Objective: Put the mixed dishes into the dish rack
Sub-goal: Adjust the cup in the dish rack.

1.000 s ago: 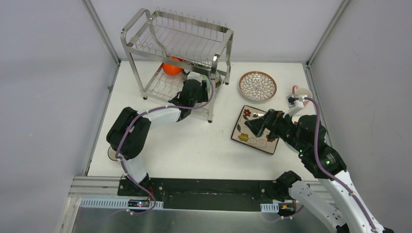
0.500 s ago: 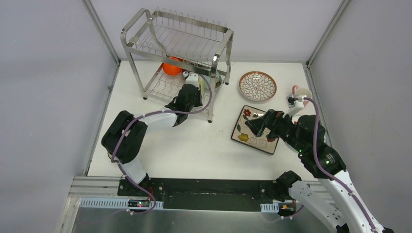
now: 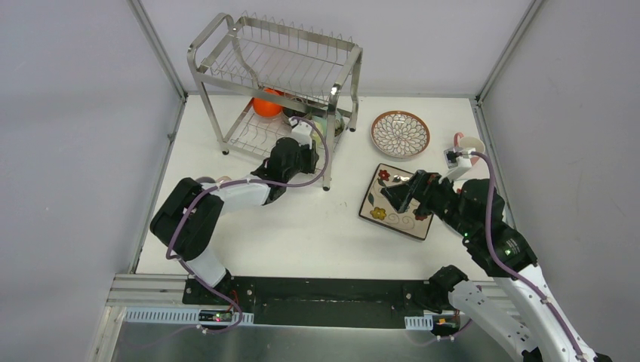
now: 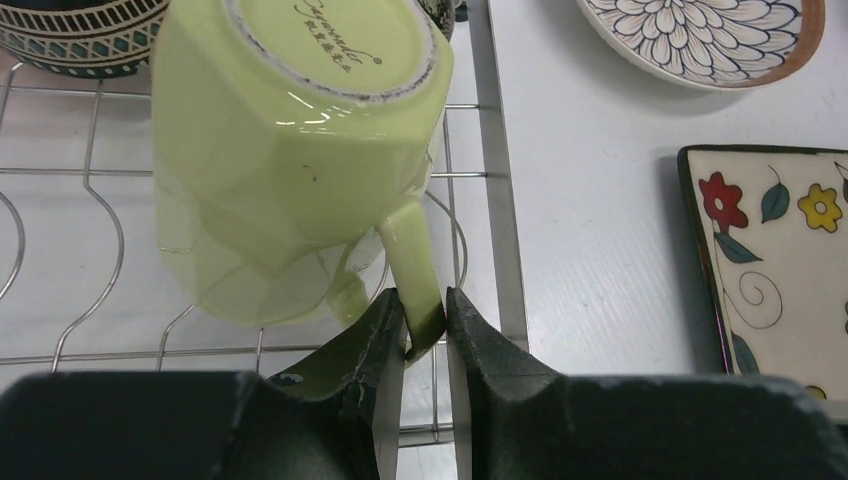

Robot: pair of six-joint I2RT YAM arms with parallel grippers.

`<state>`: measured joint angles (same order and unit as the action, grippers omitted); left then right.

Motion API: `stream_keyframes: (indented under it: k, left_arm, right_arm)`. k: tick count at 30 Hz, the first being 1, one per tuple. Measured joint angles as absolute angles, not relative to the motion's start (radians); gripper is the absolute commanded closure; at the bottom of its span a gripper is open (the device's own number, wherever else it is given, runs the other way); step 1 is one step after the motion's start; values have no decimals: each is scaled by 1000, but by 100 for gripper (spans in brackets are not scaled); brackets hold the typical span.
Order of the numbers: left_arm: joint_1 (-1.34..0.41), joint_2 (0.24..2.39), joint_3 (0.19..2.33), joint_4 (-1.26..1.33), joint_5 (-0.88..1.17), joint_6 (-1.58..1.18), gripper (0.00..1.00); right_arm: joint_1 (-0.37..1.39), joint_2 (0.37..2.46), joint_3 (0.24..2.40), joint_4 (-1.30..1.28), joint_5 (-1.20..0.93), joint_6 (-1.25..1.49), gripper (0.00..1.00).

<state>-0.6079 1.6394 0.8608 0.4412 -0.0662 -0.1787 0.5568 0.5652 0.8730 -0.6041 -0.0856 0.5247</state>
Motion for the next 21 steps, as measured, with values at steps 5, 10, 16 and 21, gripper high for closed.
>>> stream_keyframes:
  k: [5,10,16,21]
  left_arm:
    - [-607,1639,846,469,-38,-190,85]
    - [-578,1640,822,508,11,-247,98]
    - [-506,1640,781,601,142,-335,100]
    - [-455,1640,744,683,221,-384,100]
  right_arm:
    - [557,554,873,-604,-82,525,0]
    - [557,549,873,-604,-82,524,0]
    - [557,549,873,-604,-80,521,0]
    - [557,549,873,-604,-78,521,0]
